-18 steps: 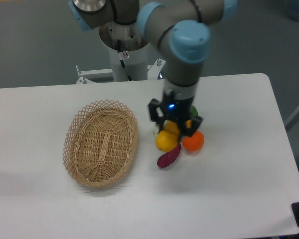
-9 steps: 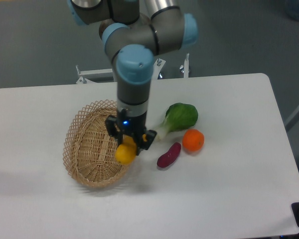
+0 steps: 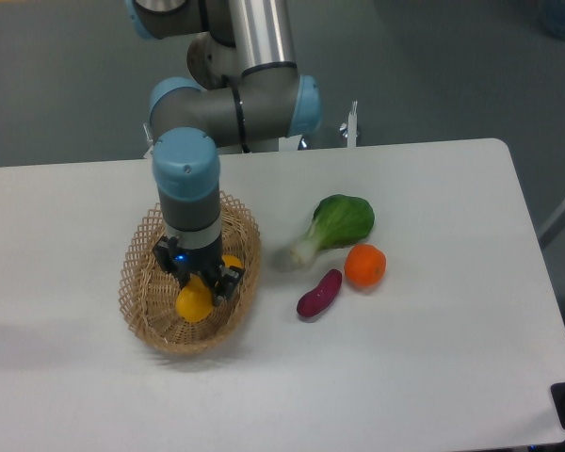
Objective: Place the mango in the basket
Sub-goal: 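Lower the yellow mango into the wicker basket, then open the gripper to release the mango inside the basket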
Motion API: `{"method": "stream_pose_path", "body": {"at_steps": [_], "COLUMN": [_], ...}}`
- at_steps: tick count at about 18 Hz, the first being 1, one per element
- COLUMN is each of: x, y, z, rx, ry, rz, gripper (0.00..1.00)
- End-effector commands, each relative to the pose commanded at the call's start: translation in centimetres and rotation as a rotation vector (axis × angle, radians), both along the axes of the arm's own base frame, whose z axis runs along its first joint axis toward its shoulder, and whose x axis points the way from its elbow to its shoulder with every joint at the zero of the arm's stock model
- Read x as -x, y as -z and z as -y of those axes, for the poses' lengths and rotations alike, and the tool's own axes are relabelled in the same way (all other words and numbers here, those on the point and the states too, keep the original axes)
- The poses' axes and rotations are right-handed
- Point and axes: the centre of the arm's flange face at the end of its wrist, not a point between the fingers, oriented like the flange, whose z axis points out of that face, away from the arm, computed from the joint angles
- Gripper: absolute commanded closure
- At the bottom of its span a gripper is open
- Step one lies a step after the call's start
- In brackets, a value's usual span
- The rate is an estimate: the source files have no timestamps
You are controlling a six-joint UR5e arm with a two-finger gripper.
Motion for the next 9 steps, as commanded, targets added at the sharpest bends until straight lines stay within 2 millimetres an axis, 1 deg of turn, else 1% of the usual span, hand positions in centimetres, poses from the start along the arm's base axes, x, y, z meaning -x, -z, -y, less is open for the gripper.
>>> {"method": "stream_pose_path", "body": {"at_steps": [3,5,7,9], "x": [-0.6,-0.6,-2.2,-2.4], "y": [0.8,0.8,1.0,1.2], "z": [0.3,0.3,-0.1,-0.1], "rx": [0.016,0.013,0.023,0.023], "ry": [0.006,0.008,0.033,0.038], "rz": [0.009,0.011,0.010,0.013], "gripper": [0.50,0.50,0.50,0.49]}}
